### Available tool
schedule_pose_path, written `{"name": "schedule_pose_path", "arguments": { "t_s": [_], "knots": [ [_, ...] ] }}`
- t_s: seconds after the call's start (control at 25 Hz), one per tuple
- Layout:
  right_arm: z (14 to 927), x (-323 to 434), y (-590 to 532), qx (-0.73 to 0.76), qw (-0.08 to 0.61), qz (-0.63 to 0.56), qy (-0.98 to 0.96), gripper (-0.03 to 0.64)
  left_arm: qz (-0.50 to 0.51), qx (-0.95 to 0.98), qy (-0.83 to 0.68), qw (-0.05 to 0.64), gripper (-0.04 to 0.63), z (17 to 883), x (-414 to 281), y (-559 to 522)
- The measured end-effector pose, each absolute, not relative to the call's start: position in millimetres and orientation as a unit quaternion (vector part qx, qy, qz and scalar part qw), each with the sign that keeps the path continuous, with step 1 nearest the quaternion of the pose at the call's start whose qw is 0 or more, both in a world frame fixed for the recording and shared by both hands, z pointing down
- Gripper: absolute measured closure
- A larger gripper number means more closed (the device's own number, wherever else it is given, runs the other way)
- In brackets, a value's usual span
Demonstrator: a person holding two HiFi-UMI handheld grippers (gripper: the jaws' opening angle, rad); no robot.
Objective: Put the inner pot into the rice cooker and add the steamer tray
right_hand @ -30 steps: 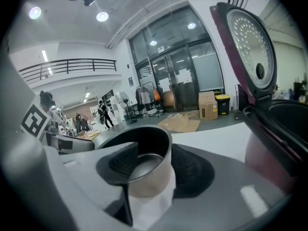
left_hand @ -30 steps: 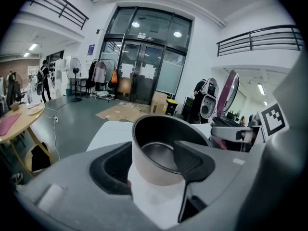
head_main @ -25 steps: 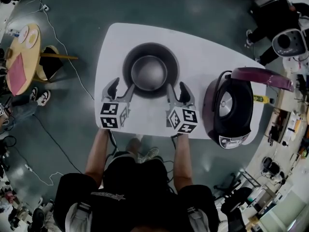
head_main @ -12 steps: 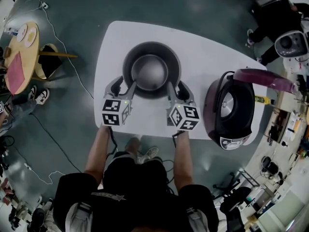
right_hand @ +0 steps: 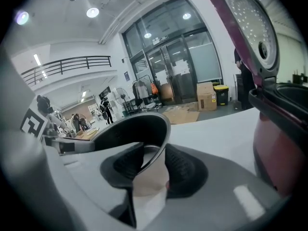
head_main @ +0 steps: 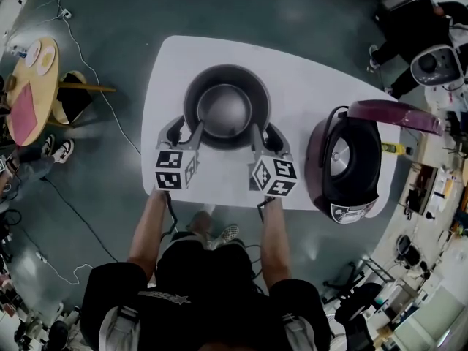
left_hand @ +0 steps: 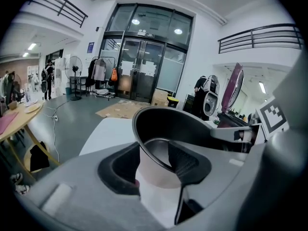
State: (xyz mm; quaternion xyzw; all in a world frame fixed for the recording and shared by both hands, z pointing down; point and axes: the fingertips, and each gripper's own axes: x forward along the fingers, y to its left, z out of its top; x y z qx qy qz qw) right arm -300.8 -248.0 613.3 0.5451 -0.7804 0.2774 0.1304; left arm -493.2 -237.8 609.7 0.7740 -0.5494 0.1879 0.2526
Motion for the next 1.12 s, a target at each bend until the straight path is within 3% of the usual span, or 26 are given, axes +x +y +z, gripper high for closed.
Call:
{"name": "schedule_pose_path", "arguments": {
  "t_s": [1.12],
  "knots": [
    [447.5, -218.0, -141.4, 0.638, 0.053, 0.166, -0.750, 0.479, 0.116, 0.846, -0.497, 0.154, 0.414, 455.1, -411.2, -169.8]
  ]
}}
